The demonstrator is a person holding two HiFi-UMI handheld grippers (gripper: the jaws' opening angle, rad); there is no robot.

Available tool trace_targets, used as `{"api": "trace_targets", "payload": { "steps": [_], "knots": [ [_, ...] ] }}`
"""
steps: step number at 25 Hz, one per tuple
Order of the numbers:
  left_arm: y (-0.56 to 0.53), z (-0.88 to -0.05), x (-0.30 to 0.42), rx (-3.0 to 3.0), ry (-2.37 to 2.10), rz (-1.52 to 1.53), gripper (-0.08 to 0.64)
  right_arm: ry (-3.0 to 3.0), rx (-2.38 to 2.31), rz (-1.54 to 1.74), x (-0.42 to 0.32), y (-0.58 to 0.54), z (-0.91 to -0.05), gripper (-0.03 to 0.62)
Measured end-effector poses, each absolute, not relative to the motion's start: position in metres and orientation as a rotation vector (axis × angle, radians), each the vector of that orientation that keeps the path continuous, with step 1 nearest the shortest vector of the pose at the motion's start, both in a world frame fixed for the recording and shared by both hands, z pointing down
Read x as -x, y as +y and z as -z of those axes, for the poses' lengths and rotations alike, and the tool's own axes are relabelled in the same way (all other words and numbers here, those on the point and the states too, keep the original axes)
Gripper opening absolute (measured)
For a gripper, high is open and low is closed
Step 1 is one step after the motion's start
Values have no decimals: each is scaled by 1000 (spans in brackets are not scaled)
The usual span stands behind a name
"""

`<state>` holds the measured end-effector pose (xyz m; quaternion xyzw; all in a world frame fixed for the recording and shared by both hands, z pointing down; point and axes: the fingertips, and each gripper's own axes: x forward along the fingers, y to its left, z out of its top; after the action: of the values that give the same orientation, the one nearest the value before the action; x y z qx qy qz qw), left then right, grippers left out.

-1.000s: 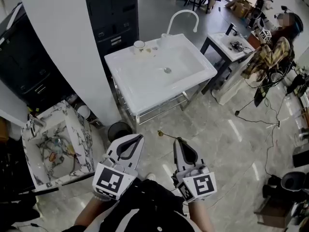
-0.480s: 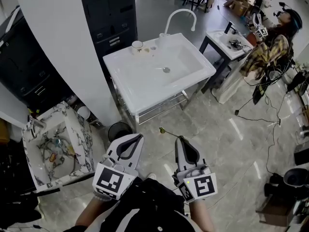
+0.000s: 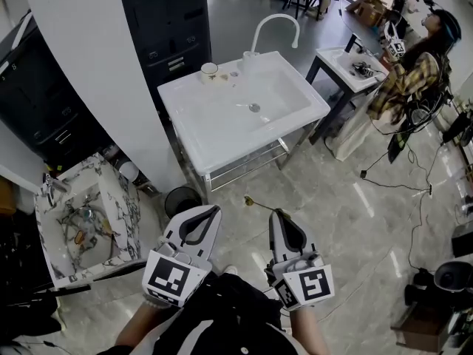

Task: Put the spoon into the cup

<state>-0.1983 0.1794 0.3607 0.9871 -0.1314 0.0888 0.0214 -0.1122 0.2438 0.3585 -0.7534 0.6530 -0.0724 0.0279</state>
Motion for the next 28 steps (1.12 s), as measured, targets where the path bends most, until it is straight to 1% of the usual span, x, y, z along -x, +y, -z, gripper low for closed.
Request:
{"api": "trace_targets", "payload": {
  "steps": [9, 19, 28],
  "knots": [
    [194, -358, 187, -3056, -441, -287, 0, 2020, 2305, 219, 97, 255, -359, 9],
    [208, -348, 179, -3068, -504, -203, 0, 2143, 2259, 136, 95, 266, -347, 9],
    [220, -347, 165, -3073, -463, -160, 0, 2111, 2286, 143, 89, 280, -347, 8]
  ]
}}
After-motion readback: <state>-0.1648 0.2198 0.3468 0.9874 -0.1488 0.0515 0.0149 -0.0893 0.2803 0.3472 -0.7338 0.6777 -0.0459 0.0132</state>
